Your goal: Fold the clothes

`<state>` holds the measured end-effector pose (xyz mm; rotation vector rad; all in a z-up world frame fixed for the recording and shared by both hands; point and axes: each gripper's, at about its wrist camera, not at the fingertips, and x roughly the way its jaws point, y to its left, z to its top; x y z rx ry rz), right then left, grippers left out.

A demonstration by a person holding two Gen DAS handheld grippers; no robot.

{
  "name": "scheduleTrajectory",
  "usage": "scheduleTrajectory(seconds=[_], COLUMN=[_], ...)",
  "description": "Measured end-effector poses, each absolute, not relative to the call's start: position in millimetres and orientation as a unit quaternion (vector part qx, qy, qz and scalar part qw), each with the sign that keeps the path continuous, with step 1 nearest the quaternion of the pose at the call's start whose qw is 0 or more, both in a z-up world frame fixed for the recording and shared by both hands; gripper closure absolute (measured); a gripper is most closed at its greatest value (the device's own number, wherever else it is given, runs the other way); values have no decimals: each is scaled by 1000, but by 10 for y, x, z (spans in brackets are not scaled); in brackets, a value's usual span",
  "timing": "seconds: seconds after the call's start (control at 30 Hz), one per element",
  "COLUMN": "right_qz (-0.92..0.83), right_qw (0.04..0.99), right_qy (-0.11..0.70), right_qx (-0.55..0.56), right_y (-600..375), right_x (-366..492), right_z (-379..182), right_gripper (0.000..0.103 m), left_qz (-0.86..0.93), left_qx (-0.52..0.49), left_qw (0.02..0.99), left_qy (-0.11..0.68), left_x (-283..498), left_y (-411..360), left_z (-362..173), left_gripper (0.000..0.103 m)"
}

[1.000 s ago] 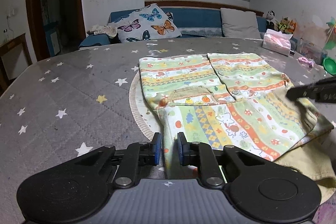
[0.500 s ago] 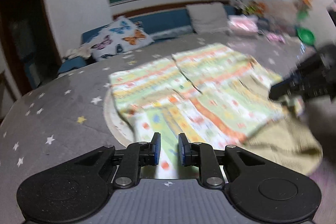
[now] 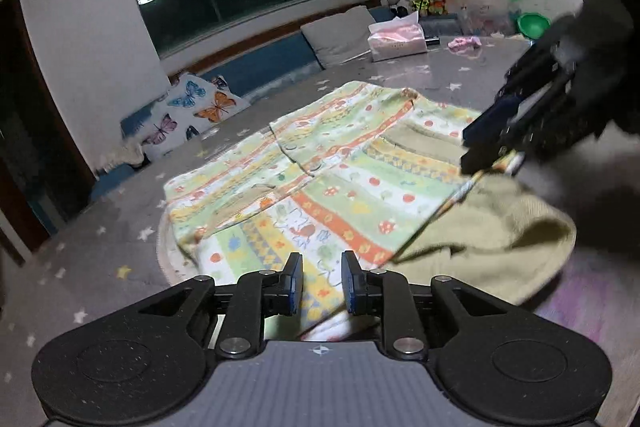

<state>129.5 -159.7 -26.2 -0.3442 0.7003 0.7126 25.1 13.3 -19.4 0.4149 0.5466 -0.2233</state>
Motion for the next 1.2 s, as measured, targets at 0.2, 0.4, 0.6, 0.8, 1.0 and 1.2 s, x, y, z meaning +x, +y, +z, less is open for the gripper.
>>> scheduleTrajectory(seconds=[0.2, 0.4, 0.6, 0.8, 1.0, 1.2], right_qz=[337, 335, 346, 367, 389, 397], right_qw=[860, 858, 847, 836, 832, 834], right_qy=[339, 335, 324, 294, 259, 236], right_qx=[-178, -198, -242, -285, -299, -301], right_y=[-1662, -1754, -1782, -1766, -1617, -1431], right_x=[1250, 1141, 979, 820, 842, 1076], right_z=[-266, -207, -200, -212, -221, -254], right_gripper=[74, 71, 59, 44, 37, 42], left_qz=[-124, -162, -205, -229, -210, -204], left_qx=[220, 302, 334, 278, 178, 140], left_qw=[931, 907, 897, 907, 933, 937], left_qy=[265, 245, 207, 216, 234, 248], left_x=[49, -208, -194, 38, 423, 635], left_y=[241, 139, -115, -116, 64, 197], left_z=[-67, -138, -247, -145, 148, 237], left_gripper=[69, 47, 45, 89, 96, 96])
